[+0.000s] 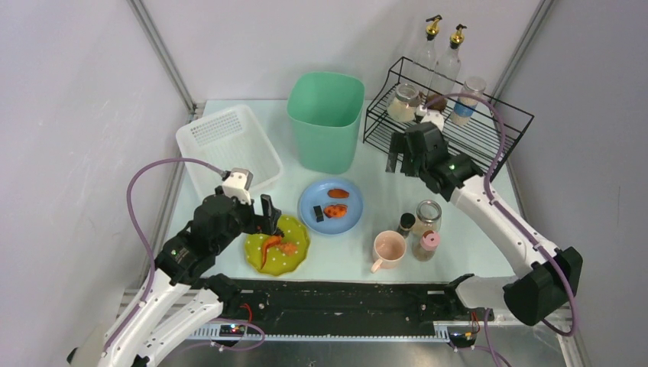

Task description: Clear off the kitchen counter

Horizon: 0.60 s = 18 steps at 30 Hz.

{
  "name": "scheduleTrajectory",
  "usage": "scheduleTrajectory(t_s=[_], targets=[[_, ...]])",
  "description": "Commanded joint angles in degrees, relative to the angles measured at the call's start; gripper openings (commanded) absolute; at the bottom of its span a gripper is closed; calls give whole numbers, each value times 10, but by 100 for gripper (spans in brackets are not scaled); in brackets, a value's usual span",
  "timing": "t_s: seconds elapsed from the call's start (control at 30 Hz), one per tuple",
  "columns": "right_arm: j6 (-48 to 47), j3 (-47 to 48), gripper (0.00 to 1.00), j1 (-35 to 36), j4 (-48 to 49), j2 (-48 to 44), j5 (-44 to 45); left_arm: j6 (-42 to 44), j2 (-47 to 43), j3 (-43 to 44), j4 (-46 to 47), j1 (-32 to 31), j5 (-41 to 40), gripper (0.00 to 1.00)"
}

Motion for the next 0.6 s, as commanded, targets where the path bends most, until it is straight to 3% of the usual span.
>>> scheduleTrajectory(t_s=[0.0,0.3,0.4,0.57], targets=[[49,-33,97,19,-21,-63,59,4,-5,-1,4,3,-9,98],[133,-59,99,20,-162,-72,161,4,-11,0,5,1,-9,98],[149,-74,99,-8,-190,-65,144,3,-11,0,5,1,-7,98],[147,-129,99,-54,-151,-95,54,3,-10,1,5,1,-3,99]])
